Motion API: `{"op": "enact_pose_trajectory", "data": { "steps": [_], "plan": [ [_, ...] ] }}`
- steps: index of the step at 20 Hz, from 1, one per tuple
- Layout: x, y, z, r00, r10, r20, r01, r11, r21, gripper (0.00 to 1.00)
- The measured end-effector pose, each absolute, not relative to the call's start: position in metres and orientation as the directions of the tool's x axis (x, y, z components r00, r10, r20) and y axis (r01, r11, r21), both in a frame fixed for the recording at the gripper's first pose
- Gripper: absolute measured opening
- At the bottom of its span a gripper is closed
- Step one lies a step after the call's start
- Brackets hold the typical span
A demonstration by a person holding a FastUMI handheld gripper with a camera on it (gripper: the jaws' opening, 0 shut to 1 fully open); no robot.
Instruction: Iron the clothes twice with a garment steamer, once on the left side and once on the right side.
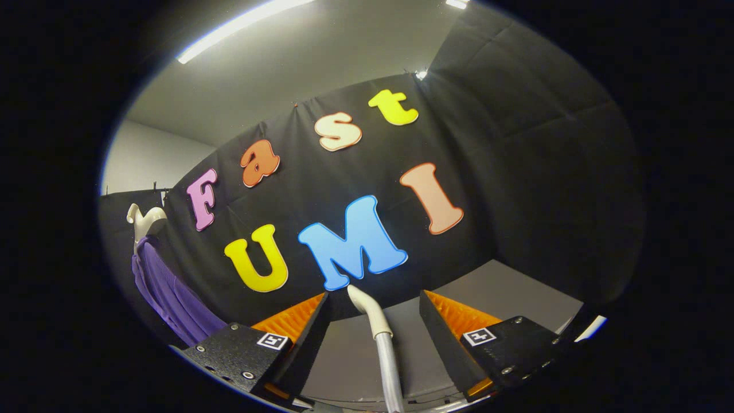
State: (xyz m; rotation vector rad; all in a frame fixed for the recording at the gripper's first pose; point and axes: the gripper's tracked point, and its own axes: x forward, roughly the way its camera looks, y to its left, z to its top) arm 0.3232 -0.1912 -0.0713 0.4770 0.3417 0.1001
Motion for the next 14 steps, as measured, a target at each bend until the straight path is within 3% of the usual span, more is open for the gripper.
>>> {"op": "enact_pose_trajectory", "data": {
  "steps": [6, 10, 14],
  "plan": [
    [0.380, -0.160, -0.127, 0.821, 0.354, -0.447, -0.046, 0.823, 0.567, 0.94],
    [0.396, -0.132, -0.176, 0.669, 0.486, -0.562, -0.071, 0.795, 0.602, 0.94],
    [0.413, -0.133, -0.198, 0.623, 0.493, -0.607, -0.051, 0.800, 0.598, 0.94]
  ]
}}
